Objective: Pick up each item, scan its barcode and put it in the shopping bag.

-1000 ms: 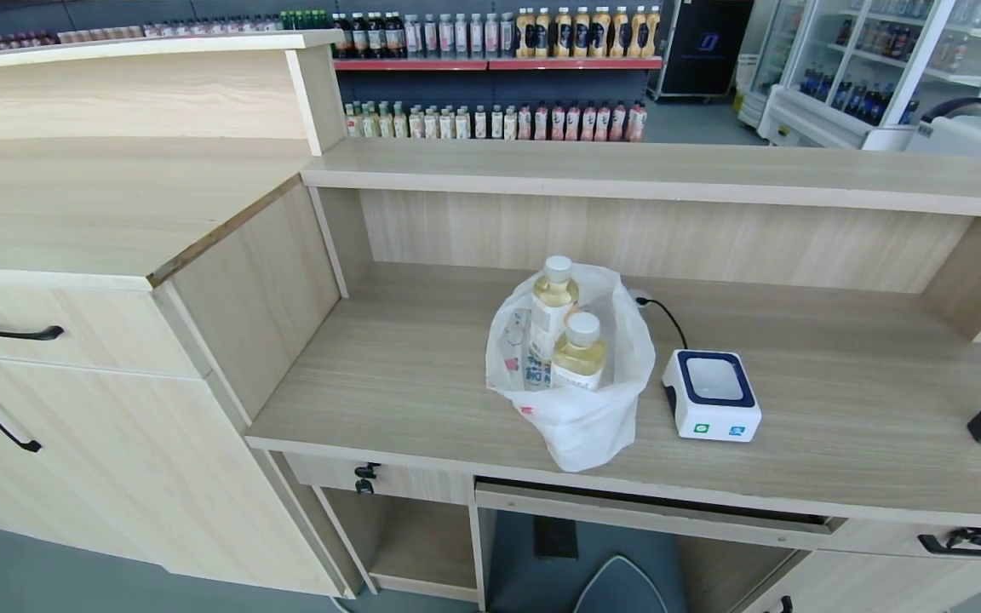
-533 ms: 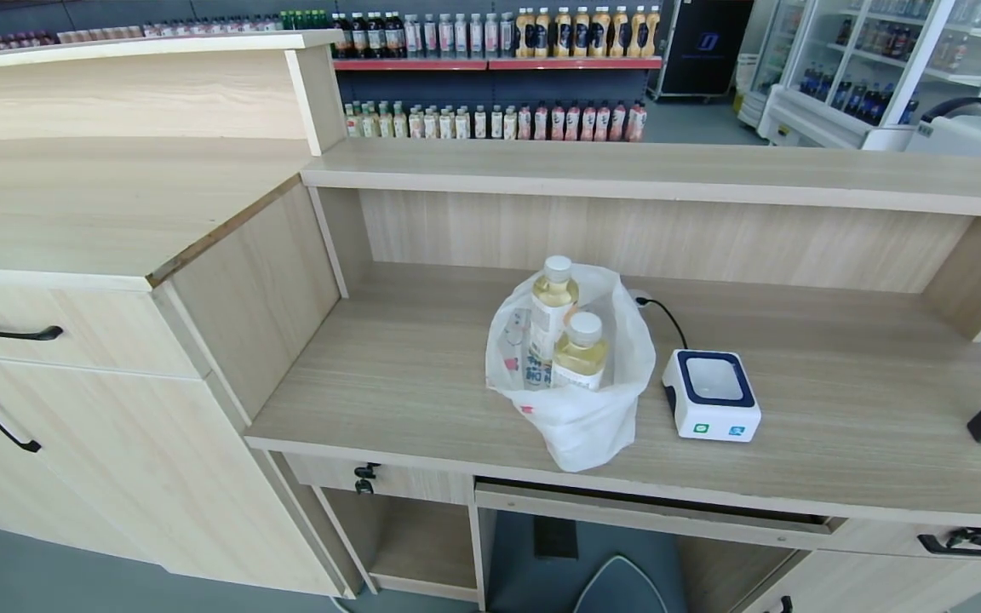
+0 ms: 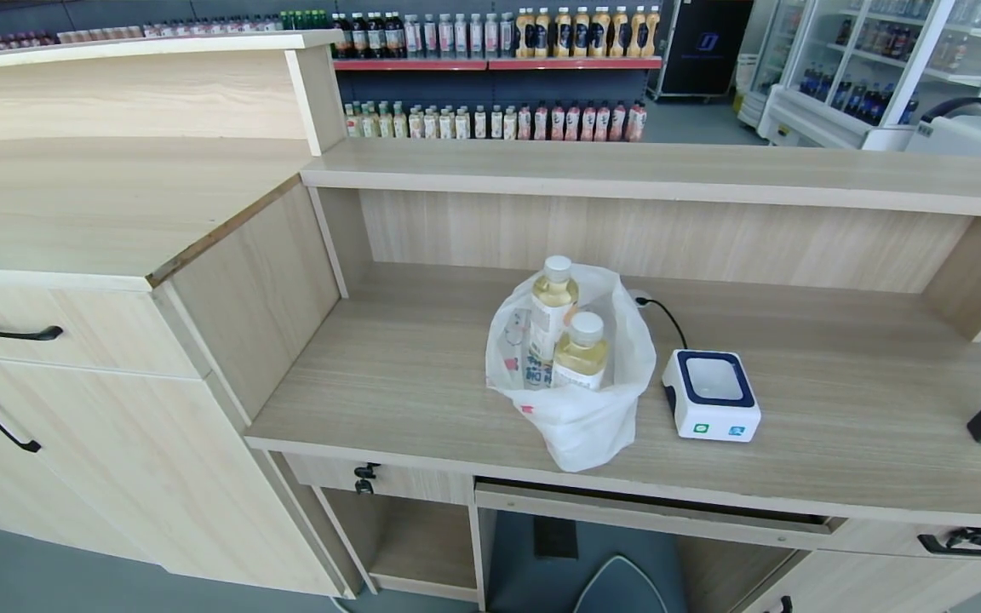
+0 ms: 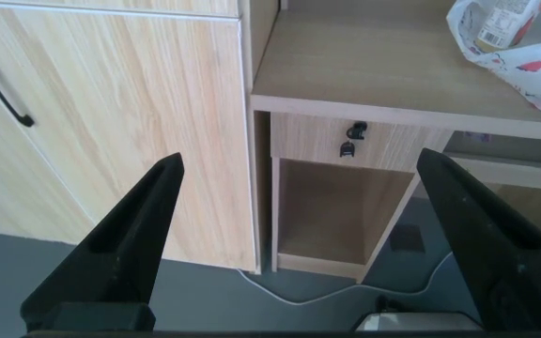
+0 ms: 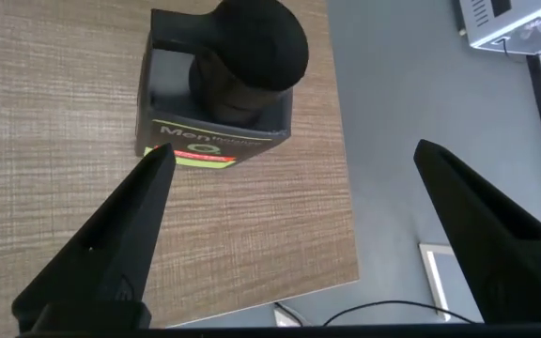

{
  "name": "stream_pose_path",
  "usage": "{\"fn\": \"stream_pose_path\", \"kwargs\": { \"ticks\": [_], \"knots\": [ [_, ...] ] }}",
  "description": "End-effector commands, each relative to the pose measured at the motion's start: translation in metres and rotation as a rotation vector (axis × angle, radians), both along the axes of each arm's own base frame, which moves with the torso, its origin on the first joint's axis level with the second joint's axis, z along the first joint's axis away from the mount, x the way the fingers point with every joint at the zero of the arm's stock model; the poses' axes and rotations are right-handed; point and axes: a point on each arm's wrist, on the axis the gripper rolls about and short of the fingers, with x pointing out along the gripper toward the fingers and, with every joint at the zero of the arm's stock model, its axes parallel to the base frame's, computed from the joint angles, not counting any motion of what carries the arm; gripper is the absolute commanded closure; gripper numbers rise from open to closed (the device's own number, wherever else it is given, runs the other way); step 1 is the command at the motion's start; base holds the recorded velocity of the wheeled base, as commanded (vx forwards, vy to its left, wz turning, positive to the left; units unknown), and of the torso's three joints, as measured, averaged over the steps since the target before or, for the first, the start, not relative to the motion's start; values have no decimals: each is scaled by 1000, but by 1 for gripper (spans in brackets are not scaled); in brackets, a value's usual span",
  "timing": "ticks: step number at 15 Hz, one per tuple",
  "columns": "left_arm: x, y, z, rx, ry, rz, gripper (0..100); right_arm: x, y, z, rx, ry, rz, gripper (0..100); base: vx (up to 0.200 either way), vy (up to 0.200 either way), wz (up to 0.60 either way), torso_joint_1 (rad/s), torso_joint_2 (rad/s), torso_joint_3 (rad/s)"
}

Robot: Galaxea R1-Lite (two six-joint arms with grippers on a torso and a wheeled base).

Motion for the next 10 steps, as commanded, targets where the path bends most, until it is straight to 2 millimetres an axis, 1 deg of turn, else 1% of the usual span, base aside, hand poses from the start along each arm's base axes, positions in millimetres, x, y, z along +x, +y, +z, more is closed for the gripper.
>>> {"fn": "stream_pose_path", "kwargs": {
  "ticks": [1, 4, 7, 10],
  "knots": [
    [0, 0, 0, 0, 0, 0, 0, 5, -3, -1, -6, -2, 6, 0, 0, 0, 0, 0, 0, 0],
    [0, 0, 0, 0, 0, 0, 0, 11, -8, -3, -9, -7, 9, 0, 0, 0, 0, 0, 0, 0],
    [0, 0, 0, 0, 0, 0, 0, 14, -8, -8, -3, 0, 16, 0, 0, 0, 0, 0, 0, 0],
    [0, 0, 0, 0, 0, 0, 0, 21, 0, -10, 2, 4, 41, 0, 0, 0, 0, 0, 0, 0]
  ]
}}
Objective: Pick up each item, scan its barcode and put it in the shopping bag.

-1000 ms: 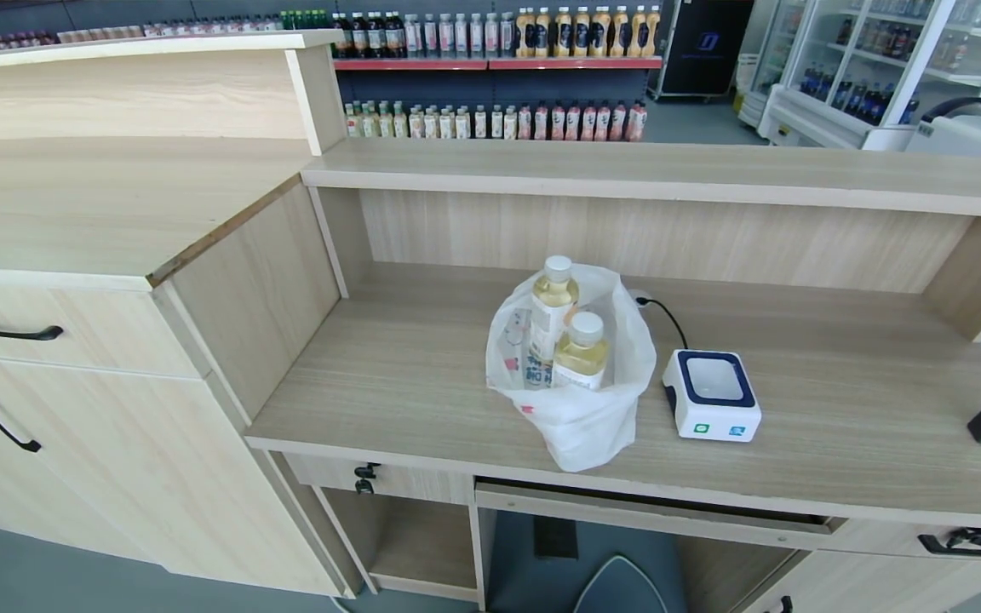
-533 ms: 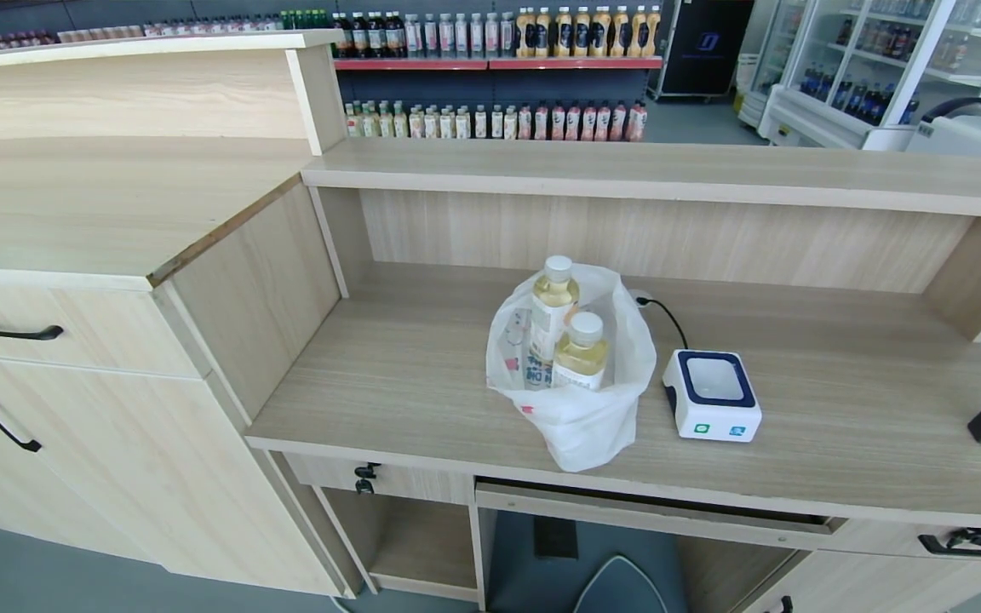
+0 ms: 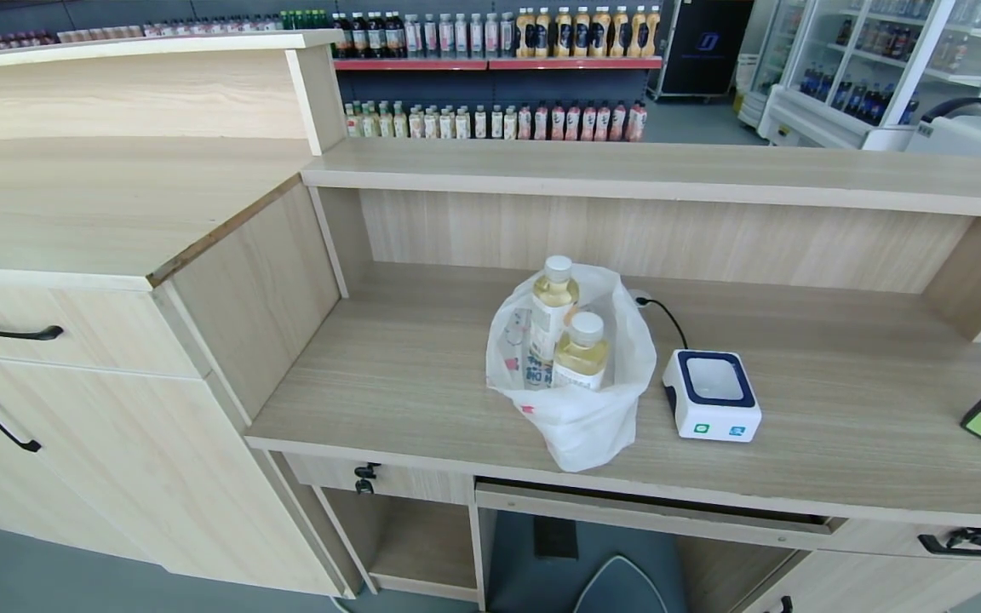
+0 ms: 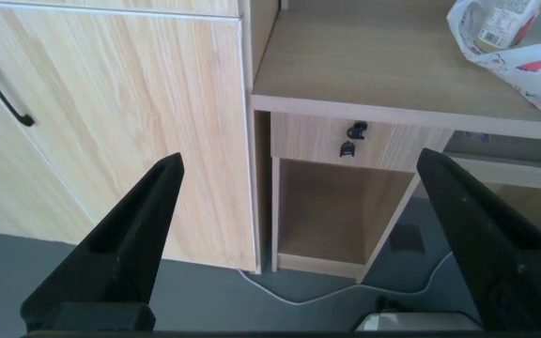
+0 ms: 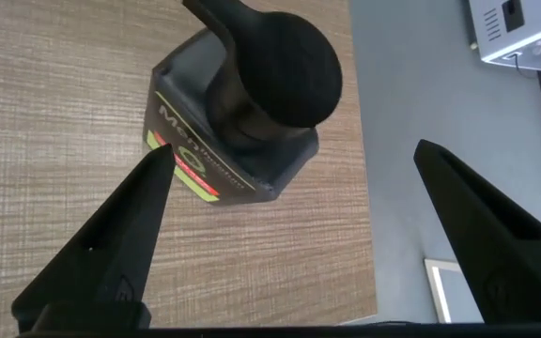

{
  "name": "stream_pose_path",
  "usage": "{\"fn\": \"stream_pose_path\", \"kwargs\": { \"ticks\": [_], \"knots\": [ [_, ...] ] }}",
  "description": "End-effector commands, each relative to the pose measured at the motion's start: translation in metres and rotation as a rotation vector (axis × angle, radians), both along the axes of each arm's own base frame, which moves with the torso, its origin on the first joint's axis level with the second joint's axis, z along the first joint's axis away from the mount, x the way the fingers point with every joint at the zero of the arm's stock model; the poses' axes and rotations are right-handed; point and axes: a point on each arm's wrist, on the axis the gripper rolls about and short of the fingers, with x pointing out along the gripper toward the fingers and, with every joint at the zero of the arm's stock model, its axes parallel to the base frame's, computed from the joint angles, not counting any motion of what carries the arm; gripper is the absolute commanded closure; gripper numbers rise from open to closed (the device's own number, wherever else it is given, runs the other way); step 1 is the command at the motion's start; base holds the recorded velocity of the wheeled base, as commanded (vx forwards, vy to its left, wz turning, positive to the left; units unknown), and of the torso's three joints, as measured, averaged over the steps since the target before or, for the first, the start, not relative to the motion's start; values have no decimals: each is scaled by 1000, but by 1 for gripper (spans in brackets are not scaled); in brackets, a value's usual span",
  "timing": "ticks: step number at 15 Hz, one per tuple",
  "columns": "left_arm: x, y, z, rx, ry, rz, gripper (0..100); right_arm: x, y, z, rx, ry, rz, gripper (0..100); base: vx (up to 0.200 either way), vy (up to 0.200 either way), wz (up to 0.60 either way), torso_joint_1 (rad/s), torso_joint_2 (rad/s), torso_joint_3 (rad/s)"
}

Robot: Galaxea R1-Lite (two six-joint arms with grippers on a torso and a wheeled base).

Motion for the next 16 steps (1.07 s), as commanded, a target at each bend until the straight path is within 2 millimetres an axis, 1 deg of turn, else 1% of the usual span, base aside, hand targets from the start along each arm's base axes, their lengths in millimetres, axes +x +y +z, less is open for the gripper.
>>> {"fn": "stream_pose_path", "kwargs": {
  "ticks": [1, 6, 9, 16],
  "knots": [
    [0, 0, 0, 0, 0, 0, 0, 6, 6, -2, 3, 2, 21, 0, 0, 0, 0, 0, 0, 0],
    [0, 0, 0, 0, 0, 0, 0, 14, 12, -12, 24, 19, 44, 0, 0, 0, 0, 0, 0, 0],
    [0, 0, 0, 0, 0, 0, 0, 16, 13, -14, 28, 22, 50, 0, 0, 0, 0, 0, 0, 0],
    [0, 0, 0, 0, 0, 0, 0, 28, 18, -20, 29, 14, 75, 0, 0, 0, 0, 0, 0, 0]
  ]
}}
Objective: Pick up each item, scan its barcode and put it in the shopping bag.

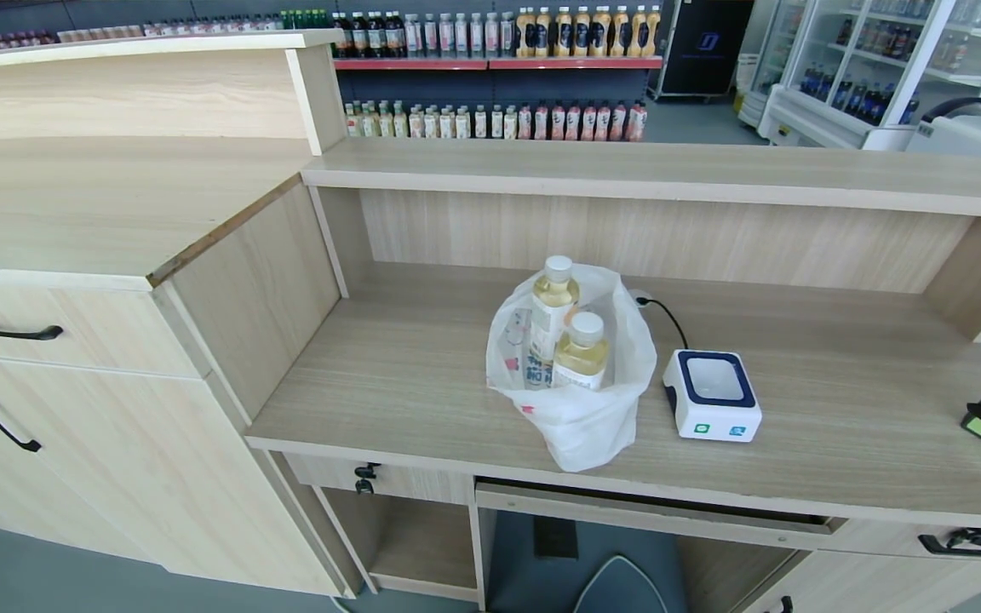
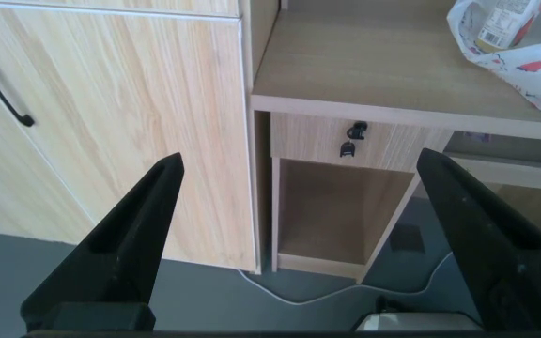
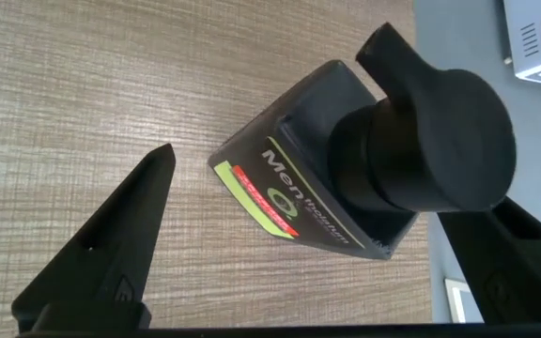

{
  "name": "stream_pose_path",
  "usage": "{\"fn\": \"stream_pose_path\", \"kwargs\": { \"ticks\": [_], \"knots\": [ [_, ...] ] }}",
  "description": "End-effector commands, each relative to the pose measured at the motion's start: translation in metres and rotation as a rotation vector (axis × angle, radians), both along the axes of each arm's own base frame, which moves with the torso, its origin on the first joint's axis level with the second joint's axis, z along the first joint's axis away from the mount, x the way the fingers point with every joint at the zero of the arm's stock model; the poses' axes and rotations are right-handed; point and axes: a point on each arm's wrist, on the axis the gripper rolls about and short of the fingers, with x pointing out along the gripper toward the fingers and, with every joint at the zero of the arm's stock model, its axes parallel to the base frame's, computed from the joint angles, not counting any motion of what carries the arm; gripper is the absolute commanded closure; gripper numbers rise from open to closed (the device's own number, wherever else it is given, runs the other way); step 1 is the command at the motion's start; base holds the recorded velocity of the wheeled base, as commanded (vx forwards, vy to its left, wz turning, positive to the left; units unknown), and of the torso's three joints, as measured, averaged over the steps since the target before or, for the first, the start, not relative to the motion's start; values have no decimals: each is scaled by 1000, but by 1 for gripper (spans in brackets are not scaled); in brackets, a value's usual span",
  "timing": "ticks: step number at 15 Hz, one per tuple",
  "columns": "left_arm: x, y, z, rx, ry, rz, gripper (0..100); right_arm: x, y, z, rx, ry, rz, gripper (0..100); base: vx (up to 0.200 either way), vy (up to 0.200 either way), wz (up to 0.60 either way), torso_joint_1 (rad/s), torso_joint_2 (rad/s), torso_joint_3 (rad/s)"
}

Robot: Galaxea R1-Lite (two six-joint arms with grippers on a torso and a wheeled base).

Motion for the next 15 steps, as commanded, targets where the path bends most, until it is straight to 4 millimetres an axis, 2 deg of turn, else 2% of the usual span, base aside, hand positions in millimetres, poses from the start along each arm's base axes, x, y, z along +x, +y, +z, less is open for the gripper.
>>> {"fn": "stream_pose_path", "kwargs": {
  "ticks": [1, 10, 11, 15],
  "knots": [
    [0, 0, 0, -1, 0, 0, 0, 4, 2, -4, 1, 1, 10, 0, 0, 0, 0, 0, 0, 0],
    [0, 0, 0, -1, 0, 0, 0, 16, 8, -13, 8, 7, 39, 0, 0, 0, 0, 0, 0, 0],
    [0, 0, 0, -1, 0, 0, 0, 17, 9, -14, 8, 7, 42, 100, 0, 0, 0, 0, 0, 0],
    [0, 0, 0, -1, 0, 0, 0, 21, 15, -14, 8, 9, 59, 100, 0, 0, 0, 0, 0, 0]
  ]
}}
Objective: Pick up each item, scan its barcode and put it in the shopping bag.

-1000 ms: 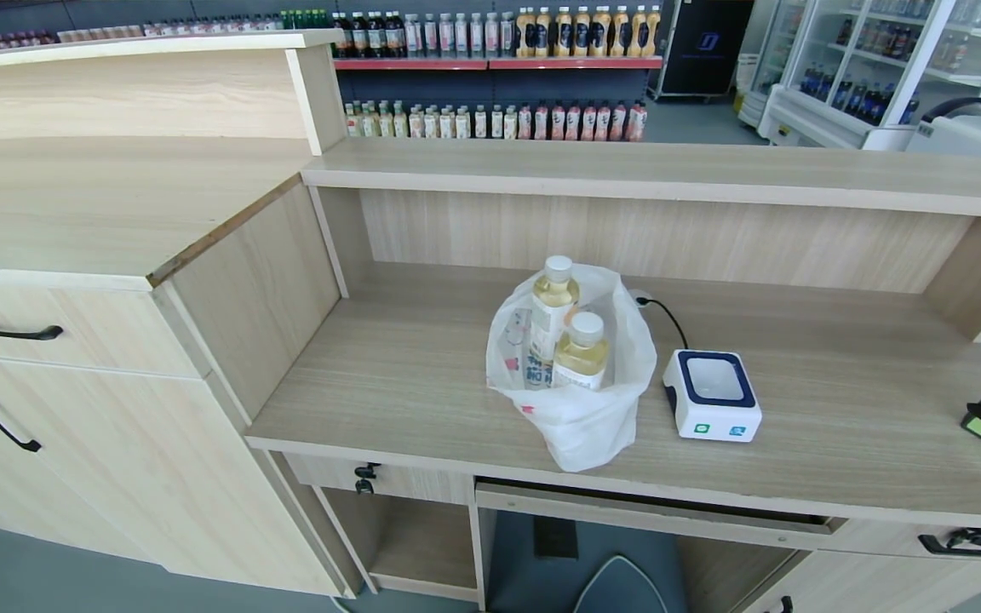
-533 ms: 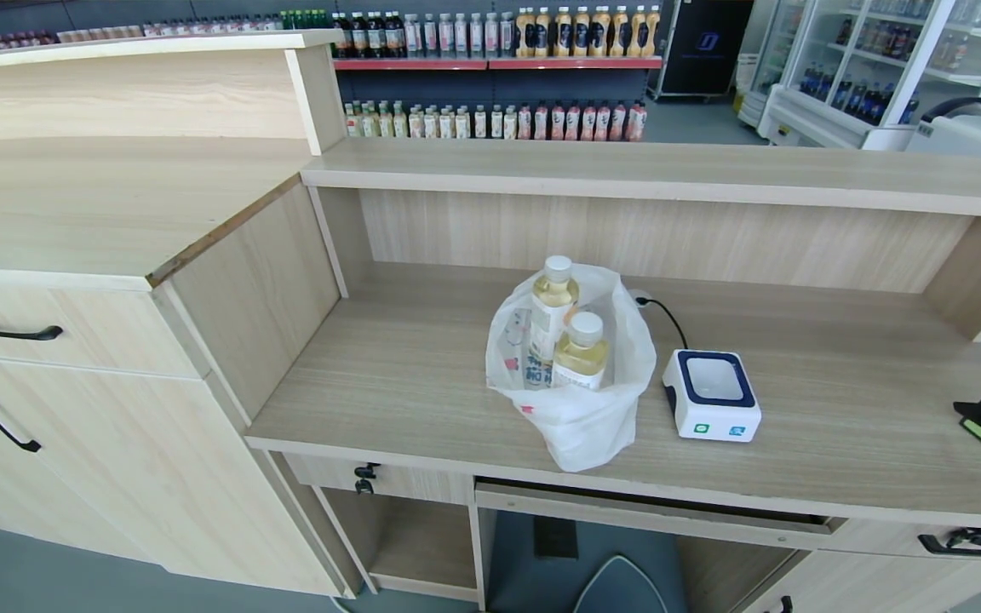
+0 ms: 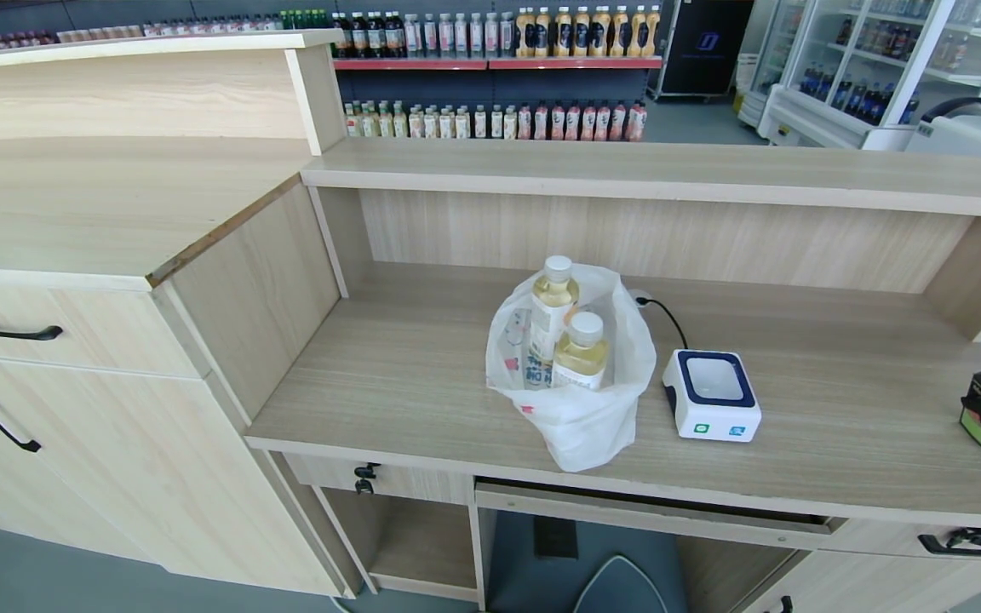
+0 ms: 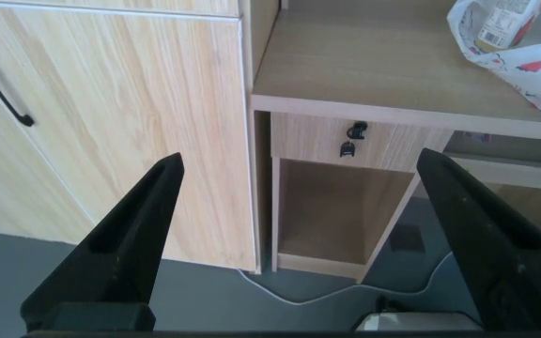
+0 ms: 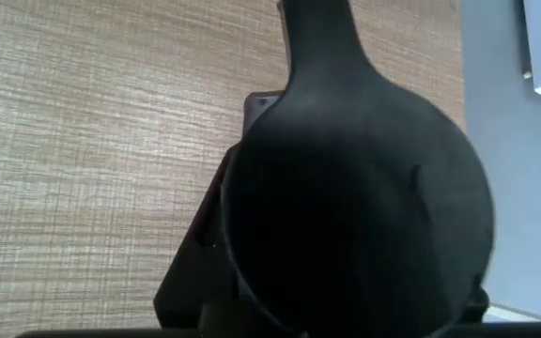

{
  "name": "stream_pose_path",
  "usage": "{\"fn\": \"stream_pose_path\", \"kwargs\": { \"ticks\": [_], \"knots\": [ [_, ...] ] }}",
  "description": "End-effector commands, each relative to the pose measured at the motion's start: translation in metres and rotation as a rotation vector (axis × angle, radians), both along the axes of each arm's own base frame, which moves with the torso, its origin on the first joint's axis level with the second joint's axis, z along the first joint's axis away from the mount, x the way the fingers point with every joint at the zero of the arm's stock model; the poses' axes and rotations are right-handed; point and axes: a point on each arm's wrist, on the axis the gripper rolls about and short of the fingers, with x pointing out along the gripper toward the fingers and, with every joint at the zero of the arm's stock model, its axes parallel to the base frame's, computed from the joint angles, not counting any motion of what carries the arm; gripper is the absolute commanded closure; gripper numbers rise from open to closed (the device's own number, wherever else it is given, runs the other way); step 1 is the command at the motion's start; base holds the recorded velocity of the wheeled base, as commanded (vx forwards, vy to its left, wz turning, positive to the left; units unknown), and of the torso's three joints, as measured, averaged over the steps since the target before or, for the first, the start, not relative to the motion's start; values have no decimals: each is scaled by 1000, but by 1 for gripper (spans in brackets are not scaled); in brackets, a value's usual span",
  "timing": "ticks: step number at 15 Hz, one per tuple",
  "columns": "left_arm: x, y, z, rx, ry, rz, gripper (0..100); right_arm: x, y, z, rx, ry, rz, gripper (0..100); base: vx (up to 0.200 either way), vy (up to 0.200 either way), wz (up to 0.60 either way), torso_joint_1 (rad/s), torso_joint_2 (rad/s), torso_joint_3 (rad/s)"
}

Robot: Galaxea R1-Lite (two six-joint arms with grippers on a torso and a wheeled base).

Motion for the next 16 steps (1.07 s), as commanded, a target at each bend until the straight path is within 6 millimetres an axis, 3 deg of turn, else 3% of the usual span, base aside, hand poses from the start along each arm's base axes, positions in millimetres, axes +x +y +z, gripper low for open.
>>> {"fn": "stream_pose_path", "kwargs": {
  "ticks": [1, 3, 5, 7, 9, 11, 12, 14, 16],
  "knots": [
    [0, 0, 0, 0, 0, 0, 0, 2, 3, 1, -1, -1, 9, 100, 0, 0, 0, 0, 0, 0],
    [0, 0, 0, 0, 0, 0, 0, 4, 6, 8, -21, -14, 22, 100, 0, 0, 0, 0, 0, 0],
    [0, 0, 0, 0, 0, 0, 0, -2, 21, 35, -126, -35, 59, 100, 0, 0, 0, 0, 0, 0],
    [0, 0, 0, 0, 0, 0, 0, -42, 51, 85, -362, -32, 140, 100, 0, 0, 0, 0, 0, 0],
    [0, 0, 0, 0, 0, 0, 0, -101, 98, 122, -604, -60, 222, 100, 0, 0, 0, 0, 0, 0],
    [0, 0, 0, 0, 0, 0, 0, -143, 162, 130, -782, -192, 467, 100, 0, 0, 0, 0, 0, 0],
    [0, 0, 0, 0, 0, 0, 0, -151, 194, 133, -856, -283, 650, 100, 0, 0, 0, 0, 0, 0],
    [0, 0, 0, 0, 0, 0, 0, -159, 252, 144, -1185, -439, 950, 100, 0, 0, 0, 0, 0, 0],
    [0, 0, 0, 0, 0, 0, 0, -163, 291, 151, -1580, -610, 1131, 100, 0, 0, 0, 0, 0, 0]
  ]
}}
